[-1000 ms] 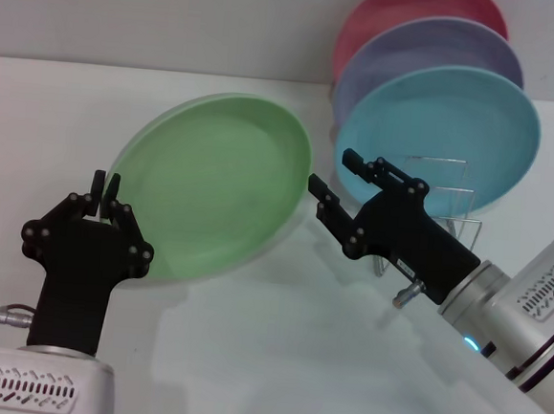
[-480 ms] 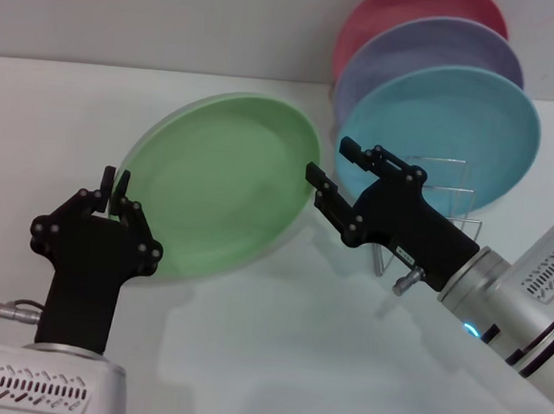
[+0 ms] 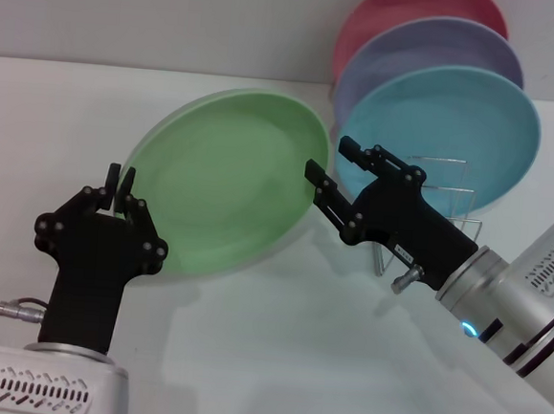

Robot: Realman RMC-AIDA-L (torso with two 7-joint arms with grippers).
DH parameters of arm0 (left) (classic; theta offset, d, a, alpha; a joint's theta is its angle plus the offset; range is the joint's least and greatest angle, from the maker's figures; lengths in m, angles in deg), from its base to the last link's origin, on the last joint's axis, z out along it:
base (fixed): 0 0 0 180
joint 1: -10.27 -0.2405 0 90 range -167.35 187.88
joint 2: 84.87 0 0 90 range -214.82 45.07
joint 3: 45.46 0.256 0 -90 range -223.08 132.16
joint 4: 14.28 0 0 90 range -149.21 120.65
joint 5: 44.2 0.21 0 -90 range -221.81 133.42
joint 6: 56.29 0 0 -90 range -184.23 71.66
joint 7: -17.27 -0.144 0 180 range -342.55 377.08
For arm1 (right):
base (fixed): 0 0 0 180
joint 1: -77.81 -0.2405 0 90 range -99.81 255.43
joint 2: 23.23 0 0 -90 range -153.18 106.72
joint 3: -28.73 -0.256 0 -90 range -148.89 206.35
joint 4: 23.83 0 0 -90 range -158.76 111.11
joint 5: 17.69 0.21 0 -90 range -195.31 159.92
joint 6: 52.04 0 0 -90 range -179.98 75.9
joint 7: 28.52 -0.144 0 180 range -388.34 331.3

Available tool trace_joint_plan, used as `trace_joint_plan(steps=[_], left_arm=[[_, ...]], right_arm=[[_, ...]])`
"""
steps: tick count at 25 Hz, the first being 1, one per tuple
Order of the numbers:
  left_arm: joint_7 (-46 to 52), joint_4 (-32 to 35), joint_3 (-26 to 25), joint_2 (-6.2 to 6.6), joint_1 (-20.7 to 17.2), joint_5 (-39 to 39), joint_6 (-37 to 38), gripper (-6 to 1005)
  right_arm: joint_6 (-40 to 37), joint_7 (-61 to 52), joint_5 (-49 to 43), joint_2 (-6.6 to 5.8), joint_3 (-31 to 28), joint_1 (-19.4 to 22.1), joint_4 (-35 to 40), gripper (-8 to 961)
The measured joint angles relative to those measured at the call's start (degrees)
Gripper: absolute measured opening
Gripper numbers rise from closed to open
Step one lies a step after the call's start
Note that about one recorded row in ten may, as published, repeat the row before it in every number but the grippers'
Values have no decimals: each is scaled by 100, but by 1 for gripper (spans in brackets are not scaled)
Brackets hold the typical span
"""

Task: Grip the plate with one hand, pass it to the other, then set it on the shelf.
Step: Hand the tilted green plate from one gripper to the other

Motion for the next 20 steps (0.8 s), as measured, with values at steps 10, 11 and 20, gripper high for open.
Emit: trace_joint_plan(steps=[10, 11, 20], left_arm=[[3, -2, 0, 0, 0, 21, 0, 93], [3, -2, 0, 0, 0, 21, 0, 93], [1, -15, 9, 0, -25, 136, -1, 95]], right_arm=[[79, -170, 14, 36, -25, 32, -32, 401], [82, -170, 14, 40, -26, 35, -33, 397], [91, -171, 87, 59, -36, 42, -40, 389]])
